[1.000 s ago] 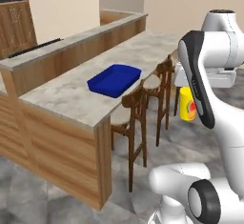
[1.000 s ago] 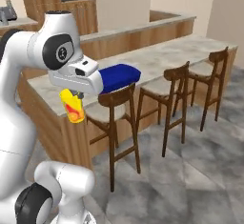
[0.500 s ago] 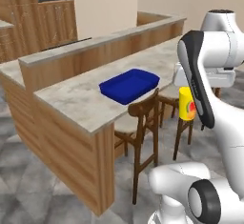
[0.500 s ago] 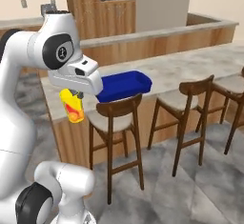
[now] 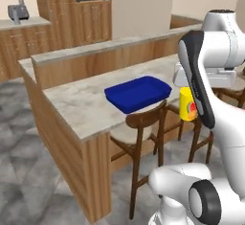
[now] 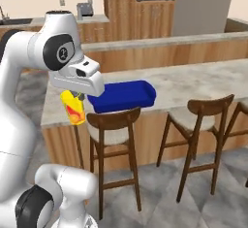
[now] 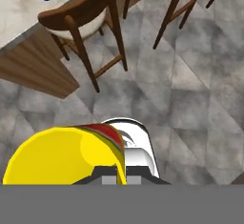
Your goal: There is a tray on the dining counter. Grab the cup, mug, and pitcher and place them on the tray. The pitcher may be placed next to the tray if it cannot fit the tray.
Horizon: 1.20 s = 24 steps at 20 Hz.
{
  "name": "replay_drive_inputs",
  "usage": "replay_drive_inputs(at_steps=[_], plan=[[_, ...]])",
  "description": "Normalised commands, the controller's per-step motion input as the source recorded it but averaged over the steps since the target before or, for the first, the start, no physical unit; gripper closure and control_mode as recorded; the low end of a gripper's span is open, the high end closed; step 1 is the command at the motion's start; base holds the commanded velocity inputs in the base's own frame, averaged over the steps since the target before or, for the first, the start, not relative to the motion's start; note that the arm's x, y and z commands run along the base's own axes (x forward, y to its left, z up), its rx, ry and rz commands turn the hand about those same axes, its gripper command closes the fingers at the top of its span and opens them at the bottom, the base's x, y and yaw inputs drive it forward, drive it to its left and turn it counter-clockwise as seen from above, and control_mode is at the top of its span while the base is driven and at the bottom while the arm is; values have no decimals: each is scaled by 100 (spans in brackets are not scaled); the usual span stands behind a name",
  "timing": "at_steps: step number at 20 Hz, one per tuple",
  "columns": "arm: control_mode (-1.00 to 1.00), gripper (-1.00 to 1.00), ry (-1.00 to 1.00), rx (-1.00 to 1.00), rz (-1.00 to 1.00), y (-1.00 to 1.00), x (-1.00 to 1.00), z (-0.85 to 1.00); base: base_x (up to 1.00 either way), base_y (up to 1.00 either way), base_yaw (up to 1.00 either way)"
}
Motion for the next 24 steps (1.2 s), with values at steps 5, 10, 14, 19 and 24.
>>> replay_drive_inputs(at_steps=[5, 10, 14, 19, 24], plan=[[100, 100, 0, 0, 0, 0, 0, 0, 42, -59, 38], [100, 100, 0, 0, 0, 0, 0, 0, 41, -44, 34], [100, 100, 0, 0, 0, 0, 0, 0, 42, -17, 27], [100, 100, 0, 0, 0, 0, 0, 0, 60, 0, 21], [100, 100, 0, 0, 0, 0, 0, 0, 40, -16, 30]])
